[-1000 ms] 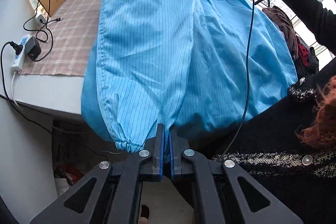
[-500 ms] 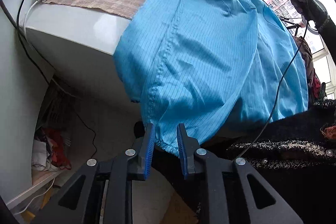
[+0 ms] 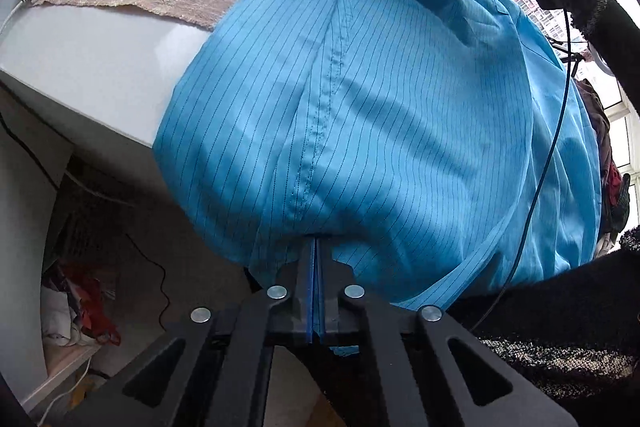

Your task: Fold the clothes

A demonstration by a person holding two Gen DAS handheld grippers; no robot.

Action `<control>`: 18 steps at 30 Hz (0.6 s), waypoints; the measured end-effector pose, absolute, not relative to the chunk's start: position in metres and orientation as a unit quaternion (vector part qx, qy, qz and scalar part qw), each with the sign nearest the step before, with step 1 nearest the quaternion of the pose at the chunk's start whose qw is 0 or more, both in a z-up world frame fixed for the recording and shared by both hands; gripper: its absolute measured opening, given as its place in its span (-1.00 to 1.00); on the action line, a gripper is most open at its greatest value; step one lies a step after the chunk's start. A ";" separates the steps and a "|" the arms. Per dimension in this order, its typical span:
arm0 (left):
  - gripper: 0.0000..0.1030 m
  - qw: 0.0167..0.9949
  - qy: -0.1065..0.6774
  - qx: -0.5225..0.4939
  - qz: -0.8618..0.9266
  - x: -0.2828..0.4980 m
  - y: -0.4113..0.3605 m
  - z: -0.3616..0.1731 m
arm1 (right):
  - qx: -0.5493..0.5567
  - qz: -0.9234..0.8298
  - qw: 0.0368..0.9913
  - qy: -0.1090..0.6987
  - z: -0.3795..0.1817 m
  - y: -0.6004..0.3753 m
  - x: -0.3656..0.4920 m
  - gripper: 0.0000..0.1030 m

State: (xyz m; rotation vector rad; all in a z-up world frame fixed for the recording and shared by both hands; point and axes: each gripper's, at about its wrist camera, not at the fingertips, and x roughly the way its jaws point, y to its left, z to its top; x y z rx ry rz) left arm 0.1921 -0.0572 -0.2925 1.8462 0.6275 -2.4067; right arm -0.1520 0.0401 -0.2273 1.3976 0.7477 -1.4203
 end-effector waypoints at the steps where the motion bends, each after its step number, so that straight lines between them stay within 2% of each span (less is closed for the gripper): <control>1: -1.00 0.033 0.199 0.596 -0.777 0.198 -0.061 -0.291 | 0.571 -0.583 0.496 0.297 -0.217 0.039 -0.156 -0.09; 4: -1.00 0.062 0.203 0.592 -0.778 0.216 -0.079 -0.282 | 0.554 -0.589 0.521 0.273 -0.174 0.044 -0.168 -0.09; 7: -1.00 0.075 0.203 0.588 -0.780 0.221 -0.093 -0.273 | 0.532 -0.619 0.499 0.291 -0.153 0.027 -0.173 -0.08; 13: -0.89 0.066 0.150 0.582 -0.796 0.184 -0.104 -0.267 | 0.514 -0.581 0.444 0.450 -0.202 -0.046 -0.144 -0.08; 18: -0.86 0.049 0.151 0.576 -0.802 0.171 -0.117 -0.271 | 0.508 -0.537 0.411 0.533 -0.230 -0.048 -0.134 -0.08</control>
